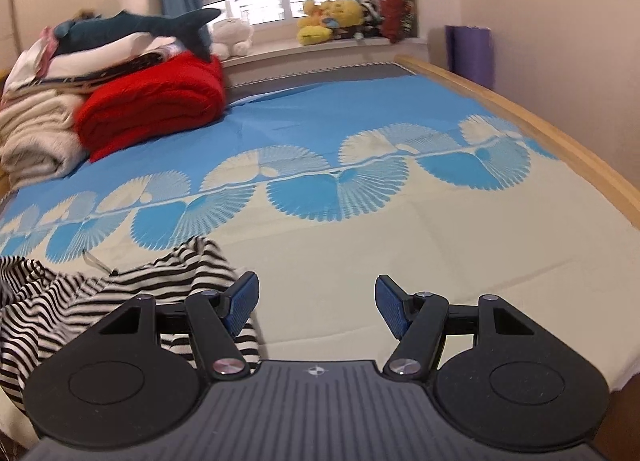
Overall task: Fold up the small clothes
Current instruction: 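Open both grippers and lift them away from the striped bundle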
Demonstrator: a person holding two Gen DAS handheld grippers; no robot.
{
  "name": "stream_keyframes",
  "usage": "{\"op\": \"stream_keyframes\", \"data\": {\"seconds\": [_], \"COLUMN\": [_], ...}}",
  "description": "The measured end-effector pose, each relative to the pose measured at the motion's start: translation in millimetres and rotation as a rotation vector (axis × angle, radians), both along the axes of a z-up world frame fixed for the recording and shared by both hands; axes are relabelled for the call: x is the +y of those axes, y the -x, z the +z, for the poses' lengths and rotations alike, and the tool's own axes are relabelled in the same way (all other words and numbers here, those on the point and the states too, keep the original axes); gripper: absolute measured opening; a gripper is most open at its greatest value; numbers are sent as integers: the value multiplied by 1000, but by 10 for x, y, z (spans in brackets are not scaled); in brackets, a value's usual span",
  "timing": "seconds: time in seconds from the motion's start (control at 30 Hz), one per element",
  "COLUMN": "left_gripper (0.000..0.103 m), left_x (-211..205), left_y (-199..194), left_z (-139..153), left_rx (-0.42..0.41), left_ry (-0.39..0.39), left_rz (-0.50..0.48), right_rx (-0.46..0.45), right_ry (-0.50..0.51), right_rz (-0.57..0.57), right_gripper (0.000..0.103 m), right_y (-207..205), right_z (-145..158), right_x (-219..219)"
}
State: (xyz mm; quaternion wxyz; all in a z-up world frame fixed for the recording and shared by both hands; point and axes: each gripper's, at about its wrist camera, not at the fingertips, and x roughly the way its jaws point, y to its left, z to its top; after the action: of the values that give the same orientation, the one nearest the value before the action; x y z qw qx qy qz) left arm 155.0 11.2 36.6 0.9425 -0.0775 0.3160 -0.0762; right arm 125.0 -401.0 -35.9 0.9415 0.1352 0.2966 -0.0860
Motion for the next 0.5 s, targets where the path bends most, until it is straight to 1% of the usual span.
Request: {"op": "stream_keyframes", "data": {"seconds": [0.07,0.13,0.2,0.23,0.27,0.3,0.33,0.37,0.4,0.43,0.5], "left_gripper": [5,5,5,5,9,13,13,13,13,14,20], "left_x": [-557,-1139,-1680,-1920,-2135,-2299,-2414,-2459,-2439,-2375,-2116], "left_y": [-11,-7,27,43,31,-9,-63,-111,-143,-174,-216], "left_z": [91,39,-152,-293,-475,-659,-838,-950,-989,-959,-796], "left_rx": [-29,-13,21,53,110,185,260,304,319,315,290], "left_ry": [16,25,28,22,13,0,-24,-54,-69,-55,-10], "left_rz": [-154,-316,-467,-531,-588,-626,-635,-614,-592,-582,-567], "right_rx": [-1,-10,-18,-21,-24,-25,-27,-27,-28,-29,-33], "right_ry": [-27,-55,-85,-94,-100,-104,-112,-121,-130,-140,-156], "right_rz": [-28,-62,-94,-105,-115,-121,-125,-125,-125,-122,-112], "right_gripper": [66,66,66,66,66,66,66,66,66,66,66], "right_y": [12,47,77,84,93,102,112,119,126,131,131], "right_z": [-4,-8,-12,-14,-15,-18,-22,-26,-31,-35,-39], "right_x": [-98,-196,-301,-346,-384,-417,-450,-474,-492,-504,-507]}}
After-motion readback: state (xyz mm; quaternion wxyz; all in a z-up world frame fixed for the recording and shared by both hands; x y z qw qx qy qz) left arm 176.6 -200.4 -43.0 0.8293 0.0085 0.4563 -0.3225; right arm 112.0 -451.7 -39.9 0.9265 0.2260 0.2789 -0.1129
